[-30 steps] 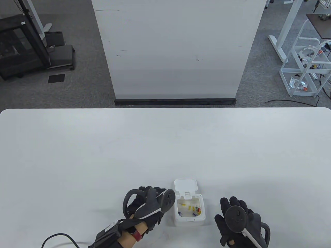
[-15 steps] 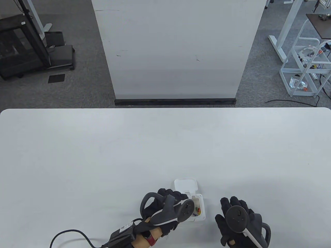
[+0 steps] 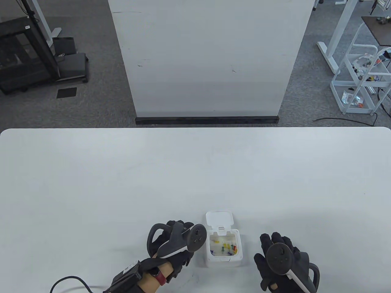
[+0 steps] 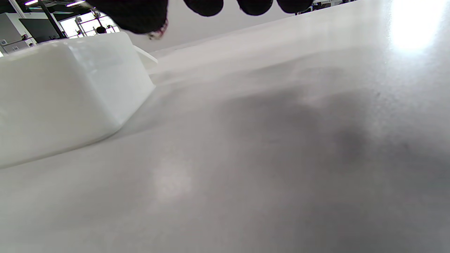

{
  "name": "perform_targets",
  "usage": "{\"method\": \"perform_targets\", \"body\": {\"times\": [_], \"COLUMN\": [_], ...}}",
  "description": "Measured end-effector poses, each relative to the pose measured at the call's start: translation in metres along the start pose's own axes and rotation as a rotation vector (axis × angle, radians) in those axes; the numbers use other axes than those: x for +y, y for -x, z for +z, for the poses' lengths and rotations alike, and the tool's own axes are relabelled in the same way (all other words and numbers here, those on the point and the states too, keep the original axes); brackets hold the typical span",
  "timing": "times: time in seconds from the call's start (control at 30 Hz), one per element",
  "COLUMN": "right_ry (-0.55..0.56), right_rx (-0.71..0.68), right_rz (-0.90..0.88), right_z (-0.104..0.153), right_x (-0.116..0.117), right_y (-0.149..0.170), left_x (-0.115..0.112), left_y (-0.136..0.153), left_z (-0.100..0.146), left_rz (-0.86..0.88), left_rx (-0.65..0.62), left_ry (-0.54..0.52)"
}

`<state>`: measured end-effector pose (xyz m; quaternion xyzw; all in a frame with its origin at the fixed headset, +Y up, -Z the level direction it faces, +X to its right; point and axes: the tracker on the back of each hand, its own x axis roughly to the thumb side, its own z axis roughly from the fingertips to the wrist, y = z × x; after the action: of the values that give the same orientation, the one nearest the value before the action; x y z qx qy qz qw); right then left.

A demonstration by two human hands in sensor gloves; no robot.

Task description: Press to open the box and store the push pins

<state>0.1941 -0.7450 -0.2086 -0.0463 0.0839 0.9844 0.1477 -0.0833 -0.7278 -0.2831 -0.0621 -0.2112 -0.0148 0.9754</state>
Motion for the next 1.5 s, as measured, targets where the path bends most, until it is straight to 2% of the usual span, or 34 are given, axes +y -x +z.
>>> {"method": "perform_targets", "body": {"times": [0.17, 0.67, 1.07, 1.17, 1.33, 1.5], "right_ry": [-0.003, -0.008, -0.006, -0.013, -0.009, -0.019], "right_rx": [0.0, 0.006, 0.006, 0.007, 0.006, 0.011], "right_rz": [0.005, 0.006, 0.007, 0.011, 0.007, -0.002], "right_z": [0.0, 0.0, 0.0, -0.001, 0.0, -0.002], "right_x": [0.0, 0.001, 0.001, 0.002, 0.002, 0.002], "right_y": [-0.001, -0.001, -0.001, -0.001, -0.001, 0.0], "left_x": [-0.024, -0.031, -0.029, -0.031, -0.019, 0.008], "left_y": [0.004, -0.01, 0.003, 0.001, 0.005, 0.0], "left_z": [-0.002, 0.0, 0.002, 0.003, 0.003, 0.008], "left_rz": [-0.037, -0.194, -0.075, -0.13, -0.046, 0.086], "left_rx": [-0.062, -0.061, -0.077, -0.081, -0.061, -0.089], "left_ry": [0.111, 0.014, -0.048, -0.018, -0.08, -0.143]}}
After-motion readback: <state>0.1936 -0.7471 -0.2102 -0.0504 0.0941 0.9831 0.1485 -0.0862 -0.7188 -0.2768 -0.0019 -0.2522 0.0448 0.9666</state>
